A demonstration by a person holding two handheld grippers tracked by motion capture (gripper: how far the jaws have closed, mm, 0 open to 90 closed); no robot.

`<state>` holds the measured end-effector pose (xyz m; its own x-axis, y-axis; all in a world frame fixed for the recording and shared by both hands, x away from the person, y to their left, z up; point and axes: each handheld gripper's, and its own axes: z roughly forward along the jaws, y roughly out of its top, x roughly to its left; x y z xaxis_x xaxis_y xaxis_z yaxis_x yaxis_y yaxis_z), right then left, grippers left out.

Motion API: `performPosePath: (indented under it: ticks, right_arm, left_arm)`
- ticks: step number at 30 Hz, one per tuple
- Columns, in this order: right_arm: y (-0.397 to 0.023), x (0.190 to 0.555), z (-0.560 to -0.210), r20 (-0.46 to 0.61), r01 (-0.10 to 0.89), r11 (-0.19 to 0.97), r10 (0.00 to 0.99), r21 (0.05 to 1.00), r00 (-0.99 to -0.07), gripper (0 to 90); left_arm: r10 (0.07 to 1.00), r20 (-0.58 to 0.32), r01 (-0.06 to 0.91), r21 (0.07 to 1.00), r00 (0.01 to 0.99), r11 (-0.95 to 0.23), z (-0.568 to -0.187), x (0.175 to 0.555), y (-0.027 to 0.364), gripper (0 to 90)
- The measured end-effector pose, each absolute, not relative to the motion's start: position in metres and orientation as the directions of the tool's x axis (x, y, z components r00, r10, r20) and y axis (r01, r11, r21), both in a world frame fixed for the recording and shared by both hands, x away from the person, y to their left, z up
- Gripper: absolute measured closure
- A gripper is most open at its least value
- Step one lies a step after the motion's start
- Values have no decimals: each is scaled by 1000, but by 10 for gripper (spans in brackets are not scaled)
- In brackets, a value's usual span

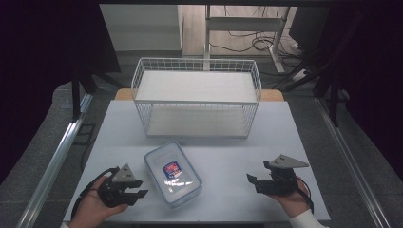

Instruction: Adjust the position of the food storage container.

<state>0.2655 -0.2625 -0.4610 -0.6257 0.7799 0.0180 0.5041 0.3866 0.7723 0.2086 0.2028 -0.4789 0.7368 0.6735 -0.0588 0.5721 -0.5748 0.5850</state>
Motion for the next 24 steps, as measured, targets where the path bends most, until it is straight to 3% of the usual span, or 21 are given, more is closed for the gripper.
performPosePath:
  ticks: [13,24]
  right_arm:
    - [-263,265,-463,7,509,395,785,765,-620,205]
    - [-265,266,-463,5,511,395,788,763,-616,205]
  left_arm:
    - [600,-95,556,510,794,-656,-496,213,171,891]
    - [584,-126,554,526,802,-646,-498,211,161,895]
